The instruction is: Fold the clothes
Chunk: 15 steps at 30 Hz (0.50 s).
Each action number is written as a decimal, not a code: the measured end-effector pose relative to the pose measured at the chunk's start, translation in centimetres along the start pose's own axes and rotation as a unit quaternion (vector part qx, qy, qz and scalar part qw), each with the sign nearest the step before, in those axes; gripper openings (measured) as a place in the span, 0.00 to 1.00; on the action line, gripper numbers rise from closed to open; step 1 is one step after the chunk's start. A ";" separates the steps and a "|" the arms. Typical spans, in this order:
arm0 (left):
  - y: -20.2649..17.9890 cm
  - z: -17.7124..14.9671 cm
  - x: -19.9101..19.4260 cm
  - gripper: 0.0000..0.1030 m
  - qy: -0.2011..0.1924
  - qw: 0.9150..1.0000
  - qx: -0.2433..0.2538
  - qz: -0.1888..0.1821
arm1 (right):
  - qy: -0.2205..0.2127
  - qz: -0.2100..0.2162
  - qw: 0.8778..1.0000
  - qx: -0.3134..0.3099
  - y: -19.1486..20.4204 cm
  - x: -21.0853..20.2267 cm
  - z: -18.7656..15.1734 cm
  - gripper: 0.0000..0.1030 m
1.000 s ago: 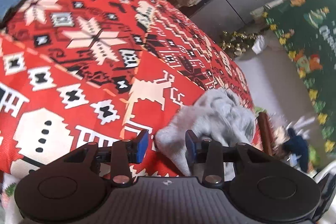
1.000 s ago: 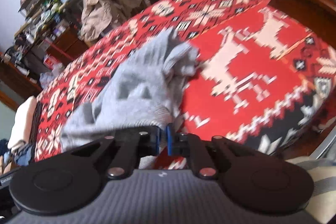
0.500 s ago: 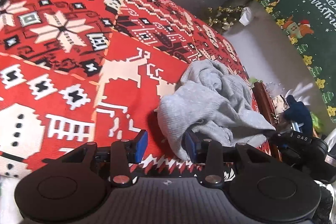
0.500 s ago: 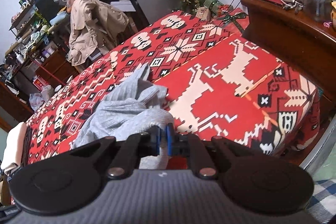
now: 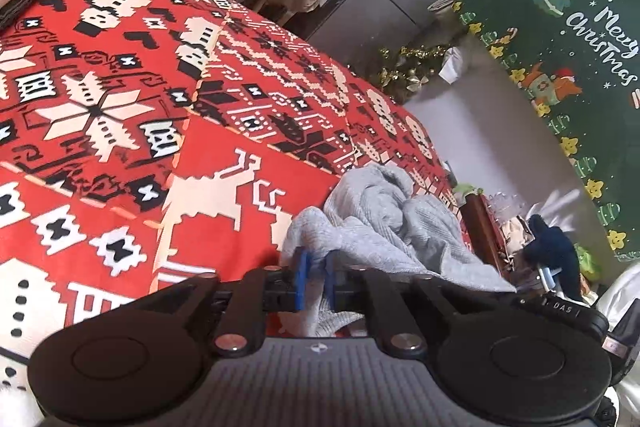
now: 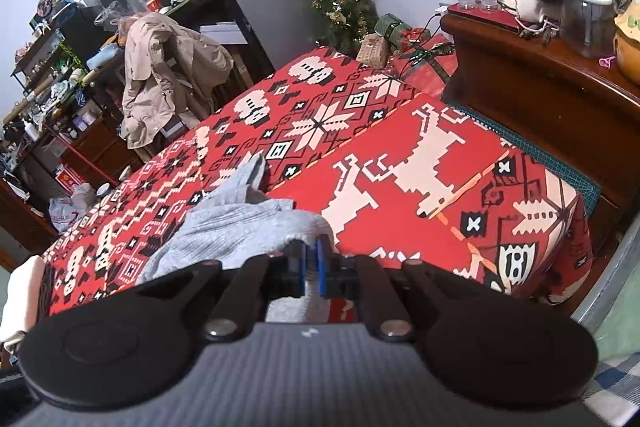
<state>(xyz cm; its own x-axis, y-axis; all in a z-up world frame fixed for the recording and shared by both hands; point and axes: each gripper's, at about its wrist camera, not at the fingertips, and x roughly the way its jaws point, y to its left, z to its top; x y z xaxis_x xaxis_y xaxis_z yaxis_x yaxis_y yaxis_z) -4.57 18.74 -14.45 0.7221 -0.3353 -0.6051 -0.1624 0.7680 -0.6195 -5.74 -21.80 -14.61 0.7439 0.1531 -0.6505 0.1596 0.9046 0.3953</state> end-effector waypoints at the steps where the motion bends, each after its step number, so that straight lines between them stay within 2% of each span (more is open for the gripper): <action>1: 0.2 -0.3 0.2 0.25 0.006 1.000 -0.003 0.002 | -0.001 0.001 1.000 0.000 0.0 0.0 0.0 0.05; 2: 0.4 -0.7 0.3 0.33 0.011 1.000 -0.007 0.004 | -0.001 0.001 1.000 0.001 0.0 -0.1 0.0 0.05; 3: 0.7 -1.0 0.5 0.34 0.017 1.000 -0.010 0.006 | -0.002 0.002 1.000 0.001 -0.1 -0.1 0.0 0.05; 12: -0.4 -3.0 1.6 0.34 0.056 0.998 0.023 0.036 | 0.008 0.007 1.000 0.011 -0.8 0.0 -0.2 0.06; 15: -1.4 -3.8 2.7 0.32 0.067 0.994 0.052 0.072 | 0.008 0.008 1.000 0.008 -0.6 0.0 -0.3 0.06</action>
<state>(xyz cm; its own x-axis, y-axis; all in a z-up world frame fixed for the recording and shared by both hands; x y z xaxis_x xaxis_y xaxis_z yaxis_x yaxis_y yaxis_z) -4.98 14.69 -17.15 0.5994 -0.2811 -0.7495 -0.1824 0.8637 -0.4698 -5.99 -22.24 -15.03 0.7358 0.1742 -0.6544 0.1574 0.8959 0.4155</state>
